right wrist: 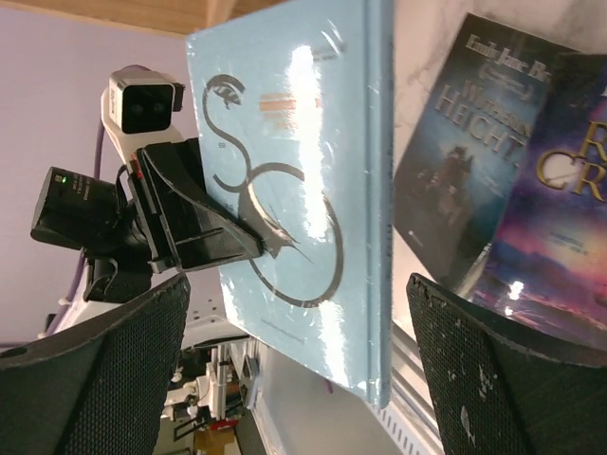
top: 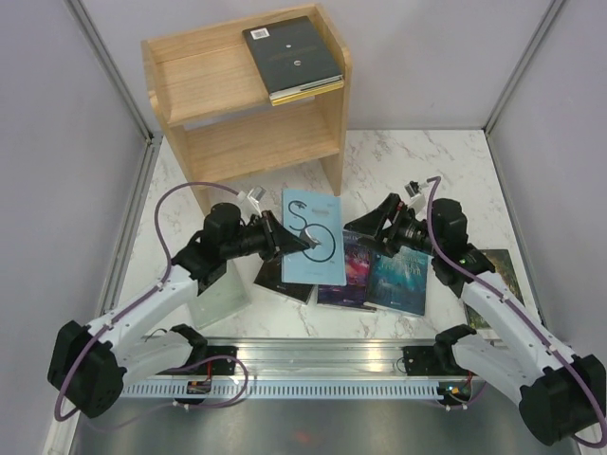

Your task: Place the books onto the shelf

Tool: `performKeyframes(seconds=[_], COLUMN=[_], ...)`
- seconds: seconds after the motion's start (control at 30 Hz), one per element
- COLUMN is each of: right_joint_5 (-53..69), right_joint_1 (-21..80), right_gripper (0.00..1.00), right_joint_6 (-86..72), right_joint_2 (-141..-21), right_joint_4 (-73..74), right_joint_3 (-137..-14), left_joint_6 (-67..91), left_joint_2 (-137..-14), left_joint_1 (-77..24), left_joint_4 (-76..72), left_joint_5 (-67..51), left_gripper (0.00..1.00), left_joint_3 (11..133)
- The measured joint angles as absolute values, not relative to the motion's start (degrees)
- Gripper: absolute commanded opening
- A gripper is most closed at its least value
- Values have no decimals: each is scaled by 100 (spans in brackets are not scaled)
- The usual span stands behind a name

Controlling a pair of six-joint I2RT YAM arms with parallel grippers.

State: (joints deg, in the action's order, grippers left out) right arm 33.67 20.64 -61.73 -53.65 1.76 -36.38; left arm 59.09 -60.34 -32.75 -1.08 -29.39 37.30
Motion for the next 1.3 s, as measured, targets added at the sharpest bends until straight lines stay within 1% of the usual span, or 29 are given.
performKeyframes(seconds=[0.23, 0.4, 0.7, 1.0, 1.1, 1.2, 1.23, 1.3], right_joint_5=[3380, 3400, 3361, 3144, 3013, 2917, 2875, 2814], right_joint_1=[2064, 2067, 2097, 2429, 2626, 2836, 2899, 3024], right_gripper=[98, 98, 98, 98, 91, 75, 65, 54], right_joint_6=[-6165, -6329, -6733, -6943, -6969, -7008, -7026, -7050], right_joint_2=[-5253, -5216, -5164, -5367, -5551, -5760, -5830, -5990], right_joint_4=[781, 963, 985, 864, 768, 646, 596, 495], right_joint_3=[-4646, -5153, -6149, -6243, -6340, -6508, -6576, -6737], left_joint_6=[6233, 6386, 6573, 6751, 6794, 6823, 6834, 6849], left_joint_2=[-5358, -5155, -5236, -5758, -5881, -5940, -5955, -5977], left_joint_1=[-3275, -3275, -3275, -3275, -3275, -3275, -3275, -3275], left_joint_4=[123, 158, 443, 349, 268, 252, 248, 248], left_joint_5=[-2700, -2510, -1994, -1846, -1844, -1844, -1844, -1844], left_gripper=[2, 2, 2, 2, 2, 2, 2, 2], left_joint_3=[4853, 5446, 6134, 6731, 6779, 6790, 6792, 6803])
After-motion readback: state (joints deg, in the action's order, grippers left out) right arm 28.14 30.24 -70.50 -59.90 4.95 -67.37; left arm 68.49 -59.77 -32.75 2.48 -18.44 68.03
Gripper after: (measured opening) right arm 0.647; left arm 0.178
